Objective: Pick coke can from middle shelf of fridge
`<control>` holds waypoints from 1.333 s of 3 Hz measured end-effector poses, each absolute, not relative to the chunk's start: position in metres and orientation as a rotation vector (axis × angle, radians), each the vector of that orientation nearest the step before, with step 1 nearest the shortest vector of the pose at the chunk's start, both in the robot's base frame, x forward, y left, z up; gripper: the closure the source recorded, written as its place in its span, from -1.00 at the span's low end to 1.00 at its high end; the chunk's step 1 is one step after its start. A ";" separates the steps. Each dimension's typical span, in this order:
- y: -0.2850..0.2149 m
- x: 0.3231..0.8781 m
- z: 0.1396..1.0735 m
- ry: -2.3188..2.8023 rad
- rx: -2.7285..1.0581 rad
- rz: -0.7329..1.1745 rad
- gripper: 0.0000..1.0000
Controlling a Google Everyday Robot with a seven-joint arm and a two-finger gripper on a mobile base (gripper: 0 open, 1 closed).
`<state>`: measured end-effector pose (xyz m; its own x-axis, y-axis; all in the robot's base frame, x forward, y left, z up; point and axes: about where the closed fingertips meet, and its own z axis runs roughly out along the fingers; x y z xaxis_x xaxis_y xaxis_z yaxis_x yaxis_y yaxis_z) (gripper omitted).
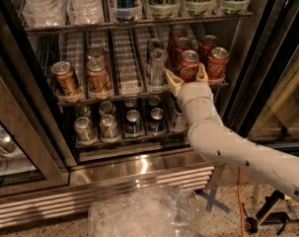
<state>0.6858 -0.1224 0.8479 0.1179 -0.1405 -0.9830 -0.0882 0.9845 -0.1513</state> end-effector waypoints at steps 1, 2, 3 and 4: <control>-0.128 0.702 0.850 1.430 -0.177 -0.055 -0.30; -0.130 0.705 0.848 1.433 -0.175 -0.060 -0.30; -0.132 0.709 0.845 1.438 -0.173 -0.070 -0.22; -0.132 0.709 0.845 1.438 -0.173 -0.070 -0.10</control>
Offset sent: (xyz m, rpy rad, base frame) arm 0.0178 -0.0068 0.0023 0.0011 -0.0326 -0.0159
